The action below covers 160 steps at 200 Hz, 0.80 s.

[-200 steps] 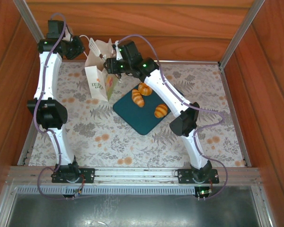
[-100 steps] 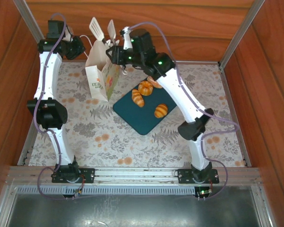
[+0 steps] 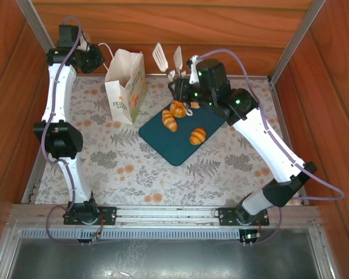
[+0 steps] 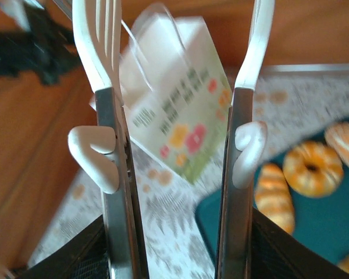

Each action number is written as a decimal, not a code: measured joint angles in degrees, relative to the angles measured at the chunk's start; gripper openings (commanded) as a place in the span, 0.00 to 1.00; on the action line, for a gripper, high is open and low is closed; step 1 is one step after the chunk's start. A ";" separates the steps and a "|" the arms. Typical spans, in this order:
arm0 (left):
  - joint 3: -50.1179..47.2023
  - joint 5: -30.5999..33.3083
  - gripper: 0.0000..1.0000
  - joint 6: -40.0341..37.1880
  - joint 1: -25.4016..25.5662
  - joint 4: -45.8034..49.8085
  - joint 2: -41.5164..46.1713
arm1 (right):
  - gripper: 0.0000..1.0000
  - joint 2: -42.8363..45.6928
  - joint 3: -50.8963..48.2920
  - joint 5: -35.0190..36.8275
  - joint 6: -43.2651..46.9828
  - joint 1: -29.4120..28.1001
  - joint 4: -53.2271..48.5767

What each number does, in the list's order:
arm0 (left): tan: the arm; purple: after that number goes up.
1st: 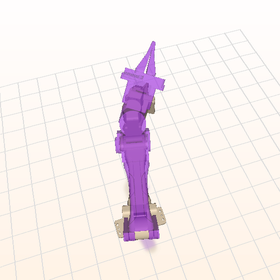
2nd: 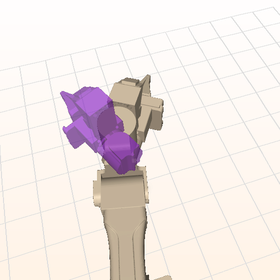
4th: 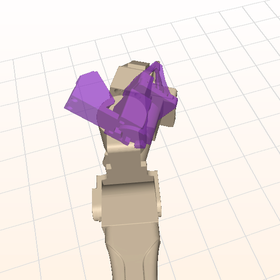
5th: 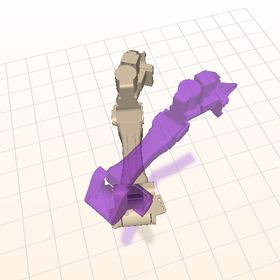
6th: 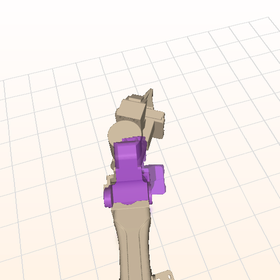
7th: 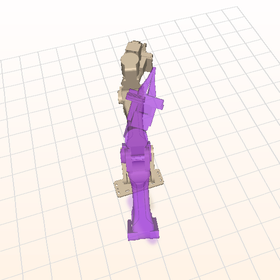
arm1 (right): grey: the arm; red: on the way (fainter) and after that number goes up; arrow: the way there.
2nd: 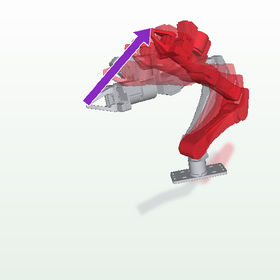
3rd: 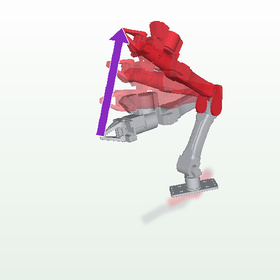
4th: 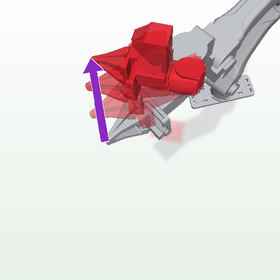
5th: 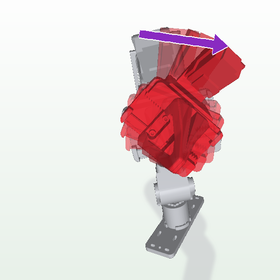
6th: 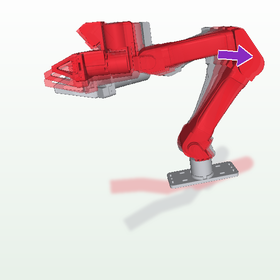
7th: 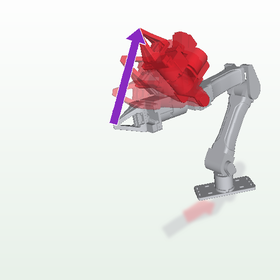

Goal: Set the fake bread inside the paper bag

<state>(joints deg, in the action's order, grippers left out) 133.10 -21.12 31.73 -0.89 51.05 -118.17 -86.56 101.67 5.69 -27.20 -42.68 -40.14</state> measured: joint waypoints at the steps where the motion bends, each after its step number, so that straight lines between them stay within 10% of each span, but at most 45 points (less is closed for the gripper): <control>1: 0.00 0.00 0.00 0.00 0.00 0.00 0.00 | 0.54 0.07 -0.28 0.00 -0.02 0.02 -0.04; 67: 0.00 -0.04 0.00 -0.15 -0.26 0.00 0.00 | 0.54 1.42 -18.27 -2.93 0.81 0.02 -1.86; 160: 0.00 -0.07 0.00 -0.22 -0.59 0.00 0.00 | 0.53 -9.09 -19.45 -4.42 6.12 0.02 -6.80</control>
<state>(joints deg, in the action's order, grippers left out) 133.10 -21.19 31.51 -1.48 51.05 -118.17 -95.66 82.21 1.28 -21.08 -42.65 -46.94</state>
